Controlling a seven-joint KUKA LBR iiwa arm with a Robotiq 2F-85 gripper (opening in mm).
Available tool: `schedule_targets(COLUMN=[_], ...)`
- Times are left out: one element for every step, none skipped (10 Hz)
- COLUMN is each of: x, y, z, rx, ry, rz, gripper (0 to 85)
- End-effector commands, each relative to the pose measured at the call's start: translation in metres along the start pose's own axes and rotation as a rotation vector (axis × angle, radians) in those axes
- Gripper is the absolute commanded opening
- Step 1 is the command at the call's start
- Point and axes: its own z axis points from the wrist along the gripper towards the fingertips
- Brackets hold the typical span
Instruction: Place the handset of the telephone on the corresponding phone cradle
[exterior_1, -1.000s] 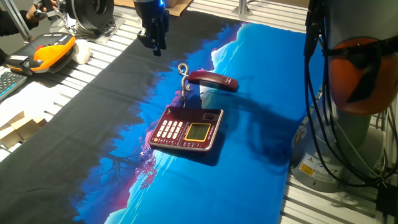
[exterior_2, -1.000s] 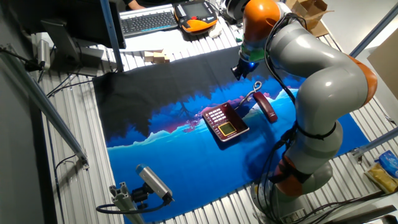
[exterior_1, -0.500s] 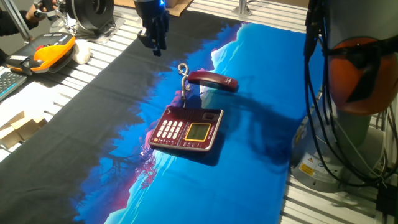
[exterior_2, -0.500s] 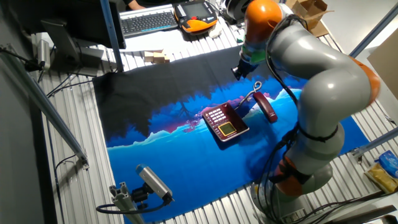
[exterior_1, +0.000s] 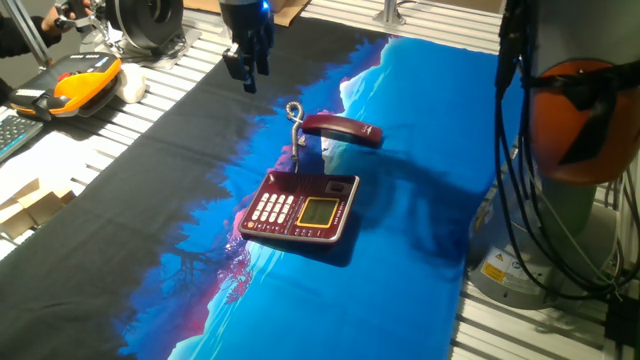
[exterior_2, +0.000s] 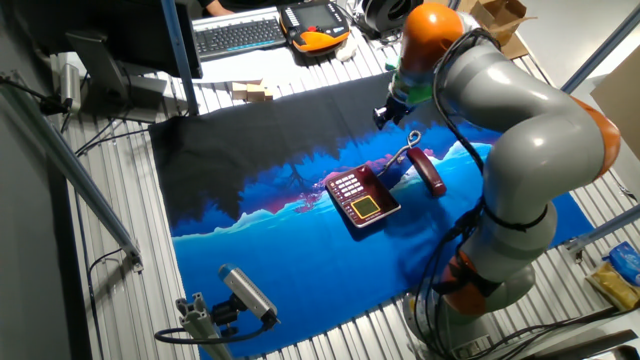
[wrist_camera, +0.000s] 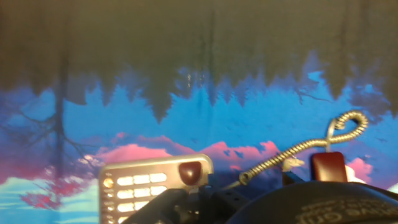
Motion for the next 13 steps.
schedule_targets(x=[0.0000,0.0001,0.0001,0.0002,0.0003,0.0005,0.0006,0.0008,0.0007,0.0009,0.0009,0.0010,0.0009], y=[-0.0004,-0.0005,-0.0006,-0.0006,-0.0006,-0.0005,0.0000,0.0000,-0.0002,0.0000,-0.0005,-0.0004,-0.0003], z=[-0.0006,-0.0006,-0.0005,0.0000,0.0007,0.0015,0.0035,0.0050,0.0049,0.0047,0.0045,0.0045,0.0046], rx=[-0.003,0.010,0.014,0.029,0.045,0.051,0.054,0.044,0.013,-0.011,-0.014,-0.006,-0.009], ry=[-0.007,-0.017,-0.030,-0.055,-0.060,-0.063,-0.065,-0.042,0.006,0.026,0.029,0.036,0.040], rz=[0.006,0.022,0.042,0.076,0.093,0.104,0.126,0.085,0.026,-0.004,-0.006,-0.007,-0.006], gripper=[51.0,68.0,85.0,85.0,85.0,85.0,68.0,51.0,17.0,0.0,0.0,0.0,0.0])
